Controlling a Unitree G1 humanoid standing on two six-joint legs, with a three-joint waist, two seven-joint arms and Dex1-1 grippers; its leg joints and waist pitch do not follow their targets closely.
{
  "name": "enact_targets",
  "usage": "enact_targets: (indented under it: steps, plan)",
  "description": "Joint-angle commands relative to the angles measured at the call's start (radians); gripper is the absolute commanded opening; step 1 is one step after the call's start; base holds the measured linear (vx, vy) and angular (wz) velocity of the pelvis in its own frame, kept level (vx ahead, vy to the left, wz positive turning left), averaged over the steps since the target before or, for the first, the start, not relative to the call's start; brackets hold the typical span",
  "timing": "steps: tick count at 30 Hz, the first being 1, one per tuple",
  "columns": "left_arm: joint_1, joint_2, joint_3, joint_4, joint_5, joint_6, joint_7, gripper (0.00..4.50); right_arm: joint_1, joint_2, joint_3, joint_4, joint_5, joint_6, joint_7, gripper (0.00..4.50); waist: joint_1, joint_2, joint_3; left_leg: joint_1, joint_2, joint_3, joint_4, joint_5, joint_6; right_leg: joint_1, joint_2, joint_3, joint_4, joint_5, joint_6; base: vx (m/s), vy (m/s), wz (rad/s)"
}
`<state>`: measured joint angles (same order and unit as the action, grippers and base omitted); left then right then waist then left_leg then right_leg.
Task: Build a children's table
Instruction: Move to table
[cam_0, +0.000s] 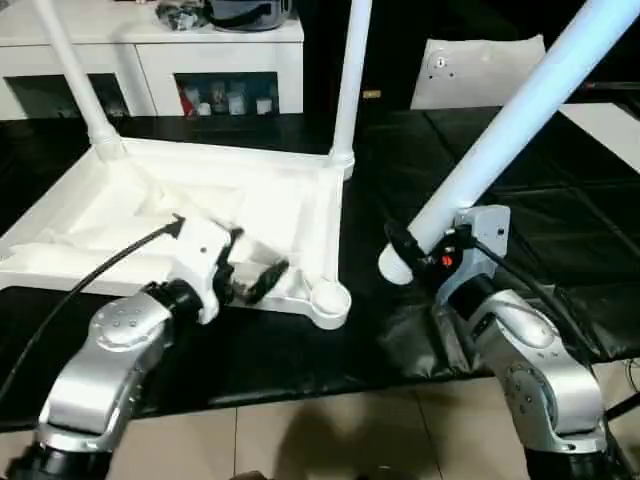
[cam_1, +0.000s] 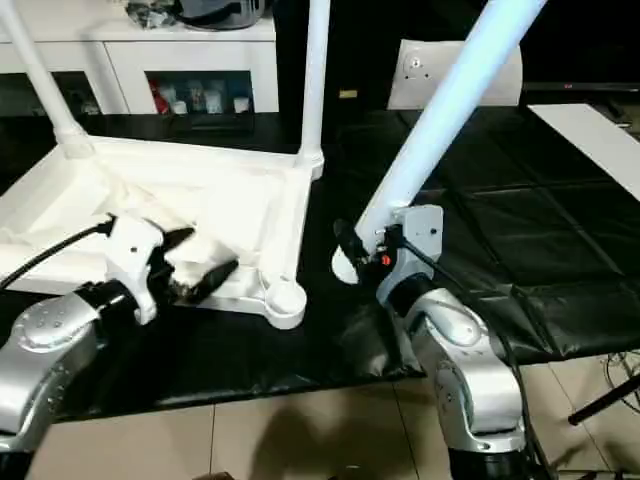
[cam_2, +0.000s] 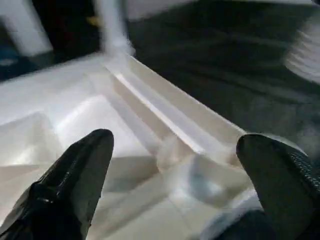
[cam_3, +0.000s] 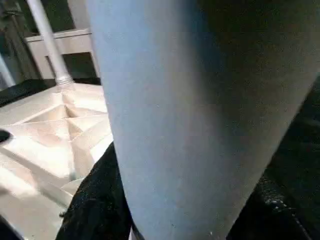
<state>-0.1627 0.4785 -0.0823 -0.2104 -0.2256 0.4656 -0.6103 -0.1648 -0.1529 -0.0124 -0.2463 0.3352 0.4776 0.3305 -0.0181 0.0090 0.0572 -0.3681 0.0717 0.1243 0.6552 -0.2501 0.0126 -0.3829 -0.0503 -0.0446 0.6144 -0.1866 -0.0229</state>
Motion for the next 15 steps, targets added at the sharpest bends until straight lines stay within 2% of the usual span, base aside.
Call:
enact_targets:
  steps: [1, 2, 3, 4, 6, 7, 8, 9, 10, 13, 14, 15]
  plan:
    - [-0.028, 0.04, -0.015, 0.034, -0.011, -0.019, -0.086, 4.5, -0.027, -0.019, -0.018, 0.013, 0.031, 0.001, 0.035, 1.89, 0.003, 0.011, -0.057, 0.003, 0.139, -0.064, -0.111, -0.15, -0.018, 0.043, -0.122, 0.068, -0.053, -0.068, -0.221, 0.0, 0.0, 0.0]
    - [-0.035, 0.054, -0.021, 0.045, -0.008, -0.027, -0.108, 4.5, -0.027, -0.024, -0.018, 0.016, 0.035, 0.001, 0.046, 1.89, 0.004, 0.013, -0.058, 0.002, 0.138, -0.061, -0.109, -0.097, -0.003, 0.047, -0.123, 0.065, -0.047, -0.001, -0.239, 0.0, 0.0, 0.0]
    - [-0.046, 0.077, -0.031, 0.059, -0.005, -0.036, -0.141, 4.5, -0.027, -0.03, -0.021, 0.021, 0.04, 0.003, 0.058, 1.89, 0.004, 0.011, -0.058, 0.003, 0.138, -0.059, -0.108, -0.08, 0.007, 0.049, -0.122, 0.064, -0.048, 0.019, -0.244, 0.0, 0.0, 0.0]
    - [-0.056, 0.094, -0.038, 0.069, -0.008, -0.042, -0.174, 4.5, -0.028, -0.037, -0.021, 0.026, 0.042, 0.002, 0.071, 1.89, 0.008, 0.016, -0.058, 0.007, 0.137, -0.057, -0.107, -0.066, 0.019, 0.049, -0.123, 0.062, -0.046, 0.031, -0.252, 0.0, 0.0, 0.0]
    - [-0.09, 0.133, -0.057, 0.118, -0.005, -0.082, -0.254, 4.33, -0.03, -0.054, -0.018, 0.041, 0.05, 0.001, 0.103, 1.89, 0.01, 0.012, -0.057, 0.008, 0.139, -0.054, -0.108, -0.075, 0.028, 0.05, -0.124, 0.062, -0.049, 0.011, -0.26, 0.0, 0.0, 0.0]
    - [-0.102, 0.145, -0.065, 0.137, 0.002, -0.099, -0.281, 4.33, -0.03, -0.061, -0.015, 0.043, 0.051, 0.0, 0.115, 1.89, 0.014, 0.021, -0.054, 0.011, 0.138, -0.054, -0.111, -0.11, 0.022, 0.047, -0.121, 0.061, -0.055, -0.031, -0.258, 0.0, 0.0, 0.0]
    - [-0.112, 0.155, -0.072, 0.152, 0.009, -0.112, -0.304, 4.33, -0.029, -0.068, -0.012, 0.045, 0.052, -0.002, 0.126, 1.89, 0.016, 0.017, -0.052, 0.012, 0.141, -0.054, -0.113, -0.145, 0.012, 0.047, -0.123, 0.063, -0.056, -0.066, -0.26, 0.0, 0.0, 0.0]
    - [-0.12, 0.163, -0.079, 0.166, 0.014, -0.122, -0.322, 4.19, -0.028, -0.073, -0.01, 0.045, 0.053, -0.002, 0.133, 1.89, 0.018, 0.028, -0.051, 0.012, 0.141, -0.056, -0.114, -0.162, 0.002, 0.047, -0.125, 0.063, -0.054, -0.079, -0.262, 0.0, 0.0, 0.0]
    - [-0.129, 0.169, -0.085, 0.177, 0.017, -0.127, -0.337, 4.04, -0.026, -0.075, -0.01, 0.043, 0.056, 0.001, 0.138, 1.89, 0.017, 0.021, -0.049, 0.012, 0.144, -0.056, -0.117, -0.204, -0.014, 0.046, -0.125, 0.064, -0.059, -0.125, -0.257, 0.0, 0.0, 0.0]
    - [-0.172, 0.194, -0.115, 0.238, 0.03, -0.158, -0.407, 3.8, -0.02, -0.095, -0.005, 0.045, 0.066, 0.001, 0.166, 1.89, 0.022, 0.022, -0.049, 0.014, 0.144, -0.056, -0.118, -0.228, -0.033, 0.044, -0.128, 0.068, -0.059, -0.159, -0.253, 0.0, 0.0, 0.0]
    - [-0.199, 0.205, -0.134, 0.274, 0.045, -0.182, -0.443, 3.8, -0.015, -0.102, -0.007, 0.048, 0.067, 0.0, 0.177, 1.89, 0.023, 0.019, -0.048, 0.016, 0.143, -0.054, -0.119, -0.228, -0.031, 0.041, -0.126, 0.067, -0.063, -0.163, -0.248, 0.0, 0.0, 0.0]
    - [-0.218, 0.21, -0.145, 0.298, 0.057, -0.197, -0.455, 3.8, -0.013, -0.106, -0.008, 0.049, 0.066, 0.0, 0.18, 1.89, 0.026, 0.021, -0.05, 0.018, 0.144, -0.053, -0.118, -0.226, -0.032, 0.039, -0.127, 0.068, -0.061, -0.159, -0.248, 0.0, 0.0, 0.0]
